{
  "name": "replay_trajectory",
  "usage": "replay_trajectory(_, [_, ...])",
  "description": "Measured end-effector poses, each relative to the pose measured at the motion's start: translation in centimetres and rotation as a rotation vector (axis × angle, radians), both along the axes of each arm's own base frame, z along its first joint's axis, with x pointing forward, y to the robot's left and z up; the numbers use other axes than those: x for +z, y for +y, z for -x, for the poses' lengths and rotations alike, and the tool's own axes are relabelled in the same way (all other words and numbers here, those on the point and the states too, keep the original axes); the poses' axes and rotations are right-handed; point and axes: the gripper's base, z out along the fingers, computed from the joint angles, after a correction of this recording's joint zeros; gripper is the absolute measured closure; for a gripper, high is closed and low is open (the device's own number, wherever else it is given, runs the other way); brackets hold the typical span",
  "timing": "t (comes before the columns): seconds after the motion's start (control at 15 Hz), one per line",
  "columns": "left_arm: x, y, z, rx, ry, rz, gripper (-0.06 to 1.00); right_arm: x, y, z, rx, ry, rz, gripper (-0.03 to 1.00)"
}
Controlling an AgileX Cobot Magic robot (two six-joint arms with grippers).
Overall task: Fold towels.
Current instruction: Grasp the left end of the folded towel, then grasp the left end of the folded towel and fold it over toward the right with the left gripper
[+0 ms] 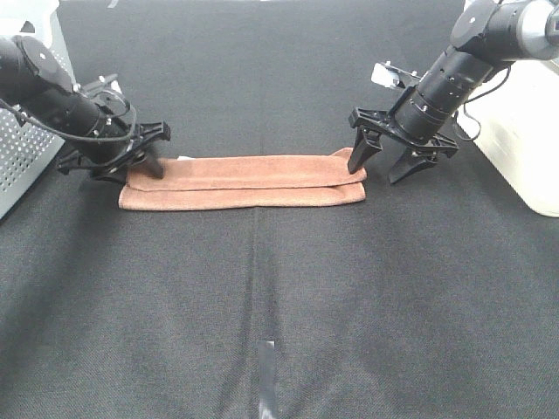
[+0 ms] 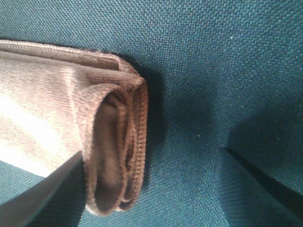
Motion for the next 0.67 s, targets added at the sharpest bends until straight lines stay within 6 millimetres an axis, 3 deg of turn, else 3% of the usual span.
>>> replay_trajectory(0.13, [0.0, -0.1, 0.1, -0.003, 0.007, 0.004, 0.88, 0.0, 0.0, 0.0, 0.001, 0.0, 0.002, 0.28])
replay_trajectory(0.4, [0.7, 0.1, 0.4, -0.062, 0.005, -0.053, 0.88, 0.0, 0.0, 0.0, 0.001, 0.0, 0.002, 0.28])
replay_trajectory(0.67, [5.5, 1.0, 0.8, -0.125, -0.077, -0.201, 0.88, 0.0, 0.0, 0.0, 0.001, 0.0, 0.002, 0.28])
